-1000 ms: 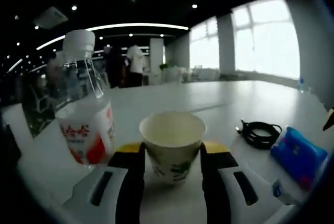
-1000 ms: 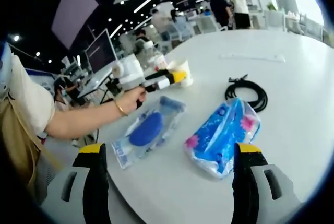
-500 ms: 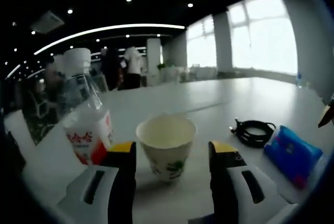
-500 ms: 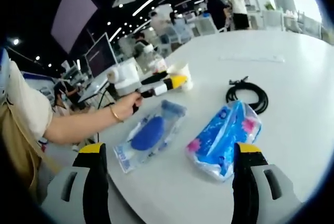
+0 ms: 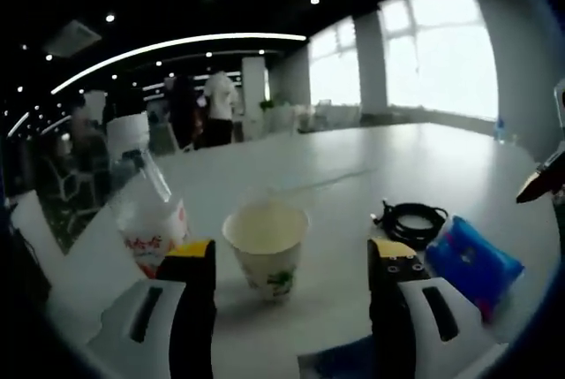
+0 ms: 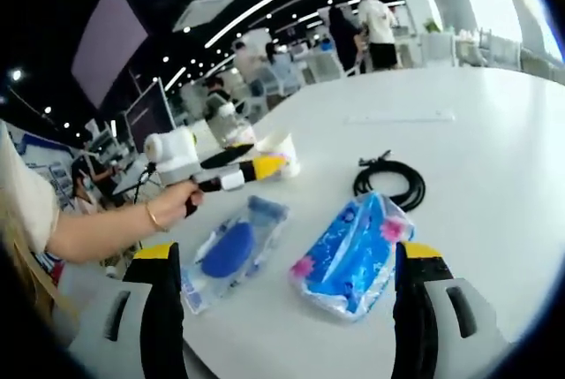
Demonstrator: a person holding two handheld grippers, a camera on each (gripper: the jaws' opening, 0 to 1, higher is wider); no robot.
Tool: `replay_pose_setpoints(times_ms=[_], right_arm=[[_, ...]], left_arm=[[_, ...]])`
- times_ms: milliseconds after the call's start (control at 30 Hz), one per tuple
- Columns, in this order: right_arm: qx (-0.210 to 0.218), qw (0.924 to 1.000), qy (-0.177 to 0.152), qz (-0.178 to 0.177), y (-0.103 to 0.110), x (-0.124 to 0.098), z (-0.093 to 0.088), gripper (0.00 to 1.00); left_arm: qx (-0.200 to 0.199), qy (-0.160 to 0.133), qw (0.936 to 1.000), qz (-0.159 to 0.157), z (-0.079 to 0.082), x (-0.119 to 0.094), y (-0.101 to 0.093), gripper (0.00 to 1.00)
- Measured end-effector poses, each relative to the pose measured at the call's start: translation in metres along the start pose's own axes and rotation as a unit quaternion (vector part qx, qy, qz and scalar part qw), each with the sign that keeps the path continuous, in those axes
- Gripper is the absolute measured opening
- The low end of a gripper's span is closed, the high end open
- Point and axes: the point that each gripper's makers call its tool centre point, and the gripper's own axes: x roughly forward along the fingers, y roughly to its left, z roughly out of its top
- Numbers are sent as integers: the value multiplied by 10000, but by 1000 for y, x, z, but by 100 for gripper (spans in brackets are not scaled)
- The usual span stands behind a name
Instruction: Arrange the tabletop items into an orderly group along one side of the table until the central work area is clear of visible clutter.
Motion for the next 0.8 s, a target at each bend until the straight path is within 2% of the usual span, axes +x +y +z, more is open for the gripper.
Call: replay_pose_setpoints(times_ms=[200,400,600,800], right_arm=[[52,9999,-46,-101,-3,1,0,99],[-93,9989,-8,-462,-10,6,-4,94],[21,9992,-13,-411,-10,8,-6,95],[68,9987,135,-482,-13,12,-16,96]], left_arm=[[-59,166,9998,-47,4,-15,-6,77],[-47,203,9997,-97,8,-34,-11,85],[-87,138,9998,-108,21,-52,-12,99],[-120,168,9995,-218,35,-66,-20,100]])
